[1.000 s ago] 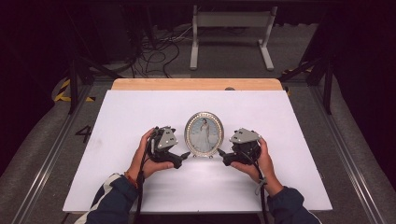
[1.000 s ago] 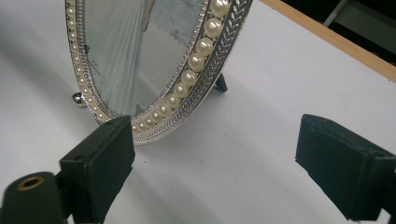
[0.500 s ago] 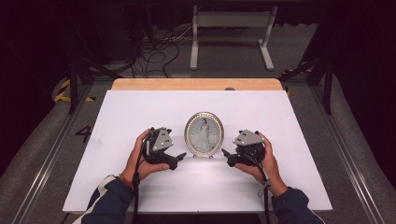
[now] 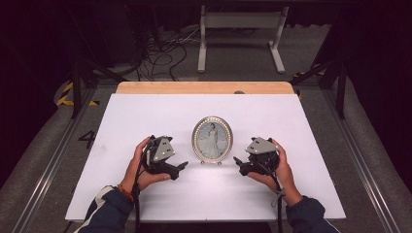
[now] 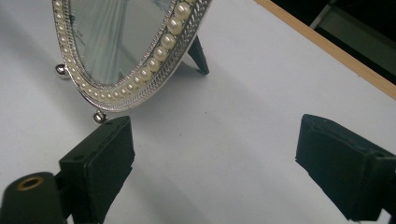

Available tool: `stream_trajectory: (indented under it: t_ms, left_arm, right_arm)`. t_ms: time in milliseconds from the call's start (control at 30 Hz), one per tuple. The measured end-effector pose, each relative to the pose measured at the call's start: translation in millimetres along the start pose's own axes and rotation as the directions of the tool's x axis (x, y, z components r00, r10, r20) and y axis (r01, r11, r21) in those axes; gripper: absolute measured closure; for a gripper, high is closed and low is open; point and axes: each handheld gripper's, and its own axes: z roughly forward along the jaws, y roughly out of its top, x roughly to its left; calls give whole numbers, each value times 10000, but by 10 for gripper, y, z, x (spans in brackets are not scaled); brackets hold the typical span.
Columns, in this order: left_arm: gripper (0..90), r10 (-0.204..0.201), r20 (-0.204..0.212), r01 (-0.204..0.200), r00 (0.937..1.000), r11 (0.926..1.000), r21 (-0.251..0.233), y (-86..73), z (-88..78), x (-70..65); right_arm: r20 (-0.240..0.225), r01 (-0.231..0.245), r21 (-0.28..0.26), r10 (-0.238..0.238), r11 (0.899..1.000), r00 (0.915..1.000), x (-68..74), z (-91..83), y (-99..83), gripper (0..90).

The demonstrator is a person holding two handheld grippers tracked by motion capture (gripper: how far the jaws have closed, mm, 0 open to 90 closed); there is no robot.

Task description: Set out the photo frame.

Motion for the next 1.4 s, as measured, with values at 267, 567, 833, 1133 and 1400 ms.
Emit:
stream_trajectory:
  t_ms: [267,567,833,1133,1400]
  left_arm:
    - [54,21,-27,-21,10000,10000,34,-78,-55,16]
    - [54,-149,-87,149,9999,9999,-22,-176,-131,48]
    - [54,-177,-306,183,9994,9996,194,-280,-206,68]
    - [55,-98,-551,117,9984,9993,351,-390,-295,64]
    - [56,-200,-668,226,9976,9990,376,-518,-410,79]
  right_arm:
    - [105,42,36,-42,10000,9999,-33,-29,-67,112]
    - [141,144,165,-146,9998,9998,-31,-48,-100,113]
    - [301,142,331,-152,9994,9994,-53,-106,-184,113]
    - [493,-55,415,34,9991,9988,-126,-189,-313,113]
    - [774,-266,111,257,9996,9967,-195,-326,-410,117]
